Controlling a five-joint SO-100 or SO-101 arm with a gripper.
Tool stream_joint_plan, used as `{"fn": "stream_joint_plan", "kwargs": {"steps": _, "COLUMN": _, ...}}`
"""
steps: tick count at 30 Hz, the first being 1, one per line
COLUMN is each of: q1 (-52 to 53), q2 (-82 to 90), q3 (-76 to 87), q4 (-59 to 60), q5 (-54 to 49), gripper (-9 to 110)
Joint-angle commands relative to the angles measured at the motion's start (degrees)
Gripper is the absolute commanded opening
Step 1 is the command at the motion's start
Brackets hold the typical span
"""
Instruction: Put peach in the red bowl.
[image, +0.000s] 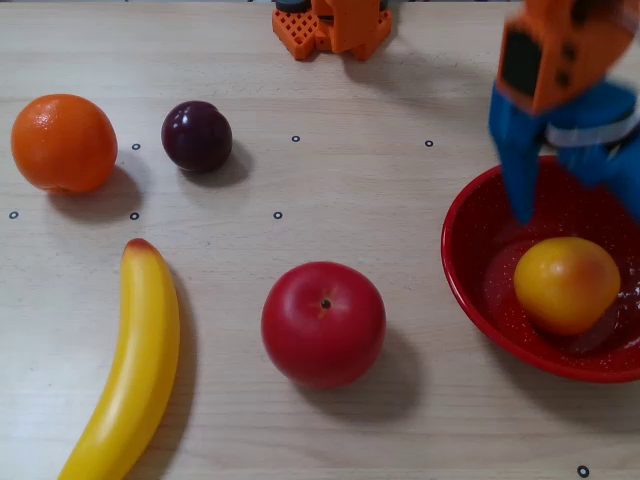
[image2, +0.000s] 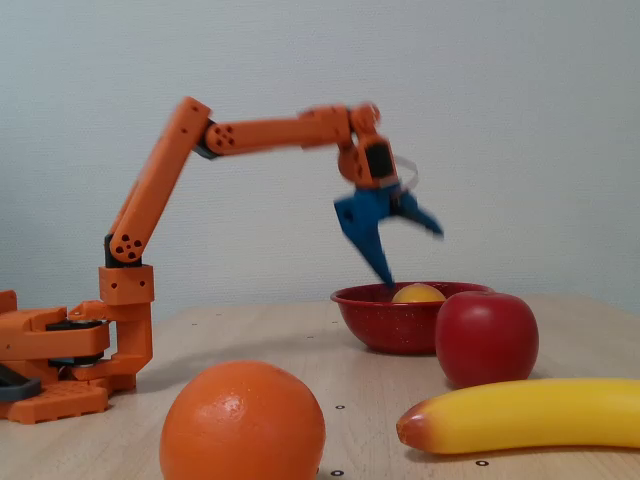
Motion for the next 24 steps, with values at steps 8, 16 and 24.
{"fn": "stream_joint_plan", "kwargs": {"steps": 8, "q1": 4.4, "q2": 21.4, "q3": -1.1, "q4": 2.6, "q5": 3.3, "gripper": 32}}
{"fn": "stream_joint_plan", "kwargs": {"steps": 16, "q1": 8.4, "q2": 30.8, "q3": 5.7, "q4": 3.6, "q5": 6.1, "gripper": 0}}
{"fn": "stream_joint_plan", "kwargs": {"steps": 24, "q1": 11.8, "q2": 39.9, "q3": 14.2, "q4": 5.4, "q5": 7.4, "gripper": 0}}
